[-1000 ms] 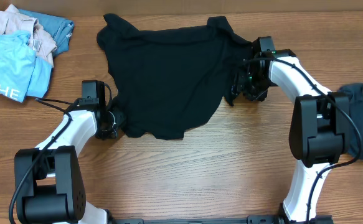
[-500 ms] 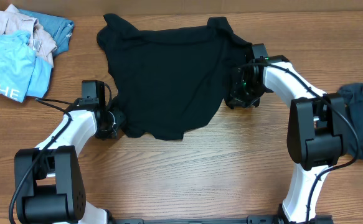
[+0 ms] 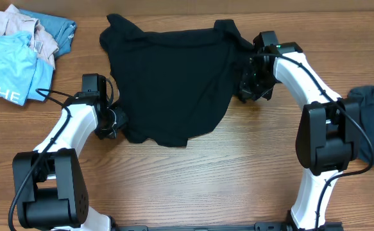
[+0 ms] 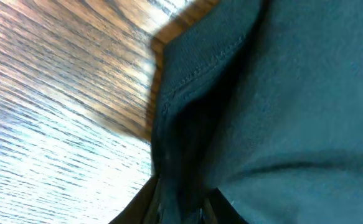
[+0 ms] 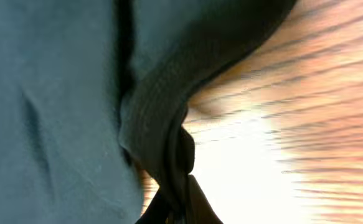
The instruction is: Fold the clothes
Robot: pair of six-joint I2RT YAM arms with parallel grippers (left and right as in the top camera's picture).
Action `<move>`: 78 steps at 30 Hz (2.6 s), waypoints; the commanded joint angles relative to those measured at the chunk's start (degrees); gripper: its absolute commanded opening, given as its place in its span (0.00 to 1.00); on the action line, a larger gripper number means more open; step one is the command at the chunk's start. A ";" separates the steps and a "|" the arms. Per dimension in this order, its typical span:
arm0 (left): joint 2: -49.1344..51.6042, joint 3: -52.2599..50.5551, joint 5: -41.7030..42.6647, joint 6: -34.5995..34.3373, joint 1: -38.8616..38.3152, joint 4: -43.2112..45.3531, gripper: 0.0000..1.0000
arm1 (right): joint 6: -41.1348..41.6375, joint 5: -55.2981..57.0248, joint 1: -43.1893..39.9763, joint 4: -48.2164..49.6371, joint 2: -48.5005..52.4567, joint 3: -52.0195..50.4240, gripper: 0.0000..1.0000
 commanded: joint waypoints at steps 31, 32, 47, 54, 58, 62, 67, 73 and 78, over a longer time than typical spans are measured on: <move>0.44 15.02 -3.37 9.42 -22.77 -17.51 0.70 | 0.15 0.35 -13.40 1.33 -1.64 2.12 0.04; 0.50 15.02 -3.61 5.57 -26.62 -16.90 0.73 | 0.15 0.35 -13.40 1.33 -1.64 2.12 0.04; 8.87 15.02 -24.63 6.05 -41.07 -14.45 0.81 | 0.11 -1.57 -13.40 1.70 -1.64 2.12 0.04; 14.71 15.02 -26.97 4.81 -41.07 -14.38 0.79 | 0.09 -1.55 -13.40 1.97 -1.64 2.12 0.04; 15.89 15.02 -31.26 4.31 -41.05 -14.27 0.78 | 0.07 -1.55 -13.40 1.88 -1.64 2.12 0.04; 15.89 15.02 -36.87 3.72 -40.98 -14.47 0.77 | 0.09 -1.57 -13.40 1.84 -1.64 2.12 0.04; 15.82 15.34 -44.37 4.39 -40.94 -17.46 0.12 | 0.09 -1.55 -13.40 1.66 -1.64 2.12 0.04; 15.82 19.58 -47.60 3.76 -36.17 -14.19 0.04 | 0.09 -1.57 -13.40 1.27 -1.64 2.10 0.04; 15.82 19.58 -48.11 4.52 -24.81 -3.78 0.04 | 0.09 -1.55 -13.40 0.98 -1.64 2.10 0.04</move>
